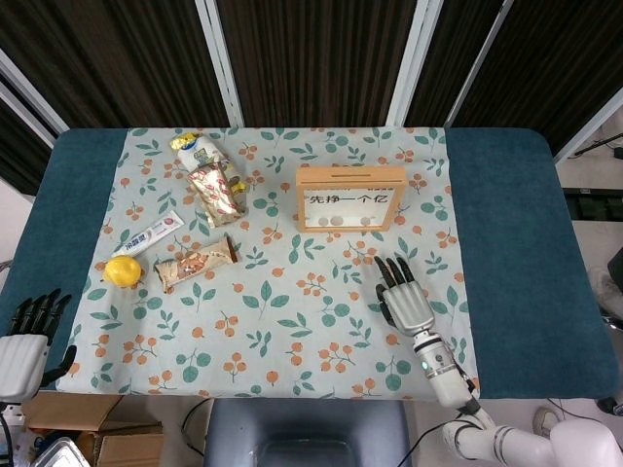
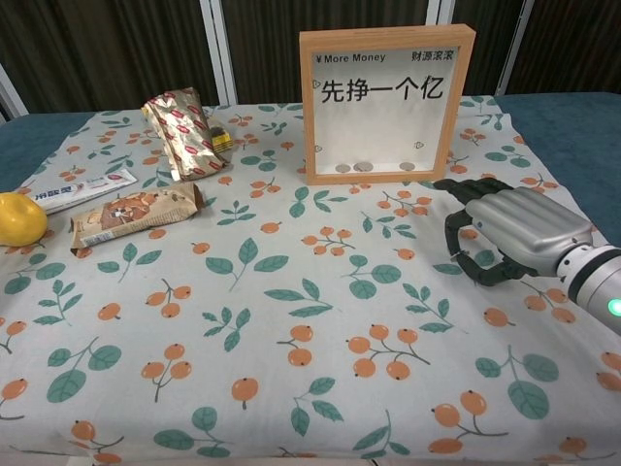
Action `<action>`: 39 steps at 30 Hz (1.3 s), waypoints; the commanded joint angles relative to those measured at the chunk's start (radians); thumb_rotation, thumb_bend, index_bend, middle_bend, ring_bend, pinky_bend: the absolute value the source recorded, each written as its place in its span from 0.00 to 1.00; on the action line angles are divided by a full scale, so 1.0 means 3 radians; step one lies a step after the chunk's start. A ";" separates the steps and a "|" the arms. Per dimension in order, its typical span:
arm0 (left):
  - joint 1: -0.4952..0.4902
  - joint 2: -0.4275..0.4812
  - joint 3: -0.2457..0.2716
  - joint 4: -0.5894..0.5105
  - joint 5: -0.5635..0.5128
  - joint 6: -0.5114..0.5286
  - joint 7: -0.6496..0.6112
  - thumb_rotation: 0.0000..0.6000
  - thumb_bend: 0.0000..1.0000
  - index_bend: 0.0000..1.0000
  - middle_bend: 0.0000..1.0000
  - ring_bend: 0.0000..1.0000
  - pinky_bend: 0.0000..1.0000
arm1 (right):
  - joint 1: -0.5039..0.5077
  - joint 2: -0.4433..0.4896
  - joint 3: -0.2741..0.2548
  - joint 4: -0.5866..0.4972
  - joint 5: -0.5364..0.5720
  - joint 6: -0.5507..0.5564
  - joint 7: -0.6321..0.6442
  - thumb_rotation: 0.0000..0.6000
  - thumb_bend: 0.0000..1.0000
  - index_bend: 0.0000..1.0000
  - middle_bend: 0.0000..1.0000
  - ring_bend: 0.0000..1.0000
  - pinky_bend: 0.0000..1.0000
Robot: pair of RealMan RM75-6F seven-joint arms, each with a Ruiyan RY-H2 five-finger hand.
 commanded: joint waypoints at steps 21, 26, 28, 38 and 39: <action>0.0000 0.0015 -0.0007 -0.0041 0.0003 0.0011 0.0031 1.00 0.40 0.00 0.00 0.00 0.00 | 0.0033 0.0139 0.0136 -0.0123 -0.0171 0.0330 0.0035 1.00 0.63 0.73 0.02 0.00 0.00; -0.0001 0.0012 -0.0009 -0.0035 0.0014 0.0022 0.0013 1.00 0.40 0.00 0.00 0.00 0.00 | 0.0096 0.0423 0.0347 -0.0502 -0.0283 0.0610 -0.0097 1.00 0.63 0.73 0.02 0.00 0.00; -0.0001 0.0011 -0.0008 -0.0036 0.0021 0.0026 0.0008 1.00 0.40 0.00 0.00 0.00 0.00 | 0.0134 0.0540 0.0449 -0.0689 -0.0278 0.0647 -0.0173 1.00 0.63 0.73 0.03 0.00 0.00; 0.0015 0.0031 0.0001 -0.0052 0.0060 0.0073 -0.0034 1.00 0.40 0.00 0.00 0.00 0.00 | 0.0605 0.0887 0.1147 -0.1380 0.0091 0.0478 -0.0985 1.00 0.63 0.73 0.03 0.00 0.00; 0.0017 0.0033 0.0001 -0.0049 0.0061 0.0075 -0.0044 1.00 0.40 0.00 0.00 0.00 0.00 | 0.0661 0.0884 0.1205 -0.1390 0.0150 0.0454 -0.1067 1.00 0.63 0.73 0.03 0.00 0.00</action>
